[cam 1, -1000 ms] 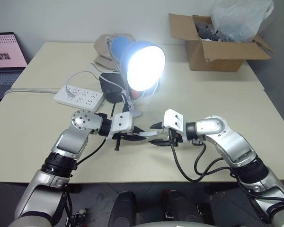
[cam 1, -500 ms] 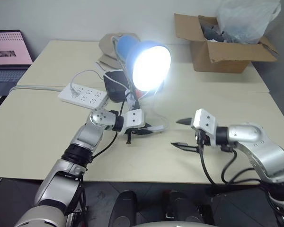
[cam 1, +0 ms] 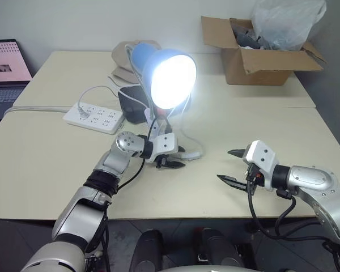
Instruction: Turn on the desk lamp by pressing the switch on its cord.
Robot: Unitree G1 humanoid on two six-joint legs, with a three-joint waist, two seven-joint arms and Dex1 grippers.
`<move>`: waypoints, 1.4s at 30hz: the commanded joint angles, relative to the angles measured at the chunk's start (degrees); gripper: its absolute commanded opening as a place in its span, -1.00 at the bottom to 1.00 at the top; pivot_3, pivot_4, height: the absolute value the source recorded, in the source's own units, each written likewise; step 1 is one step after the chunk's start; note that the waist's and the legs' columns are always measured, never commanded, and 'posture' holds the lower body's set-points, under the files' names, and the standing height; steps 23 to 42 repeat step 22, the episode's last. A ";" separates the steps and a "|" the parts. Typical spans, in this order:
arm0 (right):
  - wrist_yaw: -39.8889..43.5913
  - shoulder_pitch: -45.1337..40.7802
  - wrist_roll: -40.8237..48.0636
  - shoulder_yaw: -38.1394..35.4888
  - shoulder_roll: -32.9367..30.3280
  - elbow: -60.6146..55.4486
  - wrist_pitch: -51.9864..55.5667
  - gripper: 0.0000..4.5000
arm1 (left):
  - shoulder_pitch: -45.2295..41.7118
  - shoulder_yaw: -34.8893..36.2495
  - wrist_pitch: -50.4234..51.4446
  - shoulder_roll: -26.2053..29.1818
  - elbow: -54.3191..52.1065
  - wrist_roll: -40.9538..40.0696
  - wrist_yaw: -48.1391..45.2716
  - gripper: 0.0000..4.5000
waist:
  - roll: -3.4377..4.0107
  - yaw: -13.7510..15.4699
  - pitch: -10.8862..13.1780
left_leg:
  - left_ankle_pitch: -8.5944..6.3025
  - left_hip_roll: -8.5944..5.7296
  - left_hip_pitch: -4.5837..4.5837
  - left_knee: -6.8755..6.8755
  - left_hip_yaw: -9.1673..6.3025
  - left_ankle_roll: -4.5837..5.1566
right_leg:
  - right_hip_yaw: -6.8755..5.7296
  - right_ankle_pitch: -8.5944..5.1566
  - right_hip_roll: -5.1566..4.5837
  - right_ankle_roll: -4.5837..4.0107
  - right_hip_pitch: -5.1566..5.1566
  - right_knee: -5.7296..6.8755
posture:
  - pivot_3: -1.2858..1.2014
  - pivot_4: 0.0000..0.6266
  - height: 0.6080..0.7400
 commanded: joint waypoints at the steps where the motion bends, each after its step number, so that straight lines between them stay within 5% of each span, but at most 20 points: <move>1: 0.04 -1.20 0.78 -1.10 -0.89 -0.68 -0.78 0.89 | 1.69 4.50 1.79 3.14 -8.72 -5.12 -1.77 0.63 | 0.00 -0.03 0.00 | 0.00 0.01 0.00 0.00 0.00 0.00 | 0.00 0.00 0.00 0.00 0.00 0.00 | 0.03 -0.52 1.00; 14: 4.08 1.68 -0.71 -8.29 -4.26 8.88 -16.60 0.89 | 29.19 27.00 29.22 22.73 -45.10 -21.94 2.13 0.71 | -0.02 -0.24 0.01 | 0.00 0.02 0.16 -0.05 0.04 -0.01 | 0.02 -0.02 -0.19 -0.01 0.12 -0.05 | 0.03 -0.52 1.00; 21: 7.48 1.83 0.04 -8.71 -4.99 13.04 -20.45 0.89 | 37.97 33.84 34.03 22.38 -51.67 -26.12 7.24 0.71 | -0.03 0.27 0.01 | 0.00 -0.02 0.27 -0.03 -0.01 -0.01 | -0.07 -0.01 -0.28 0.00 0.21 -0.04 | 0.03 -0.52 1.00; 42: 7.72 0.90 0.11 -8.11 -4.70 13.66 -20.58 0.89 | 38.27 33.84 33.73 22.35 -51.46 -26.31 7.30 0.71 | -0.03 0.27 0.01 | 0.00 -0.02 0.28 -0.03 -0.01 -0.01 | -0.07 -0.02 -0.28 -0.04 0.20 -0.04 | 0.03 -0.52 1.00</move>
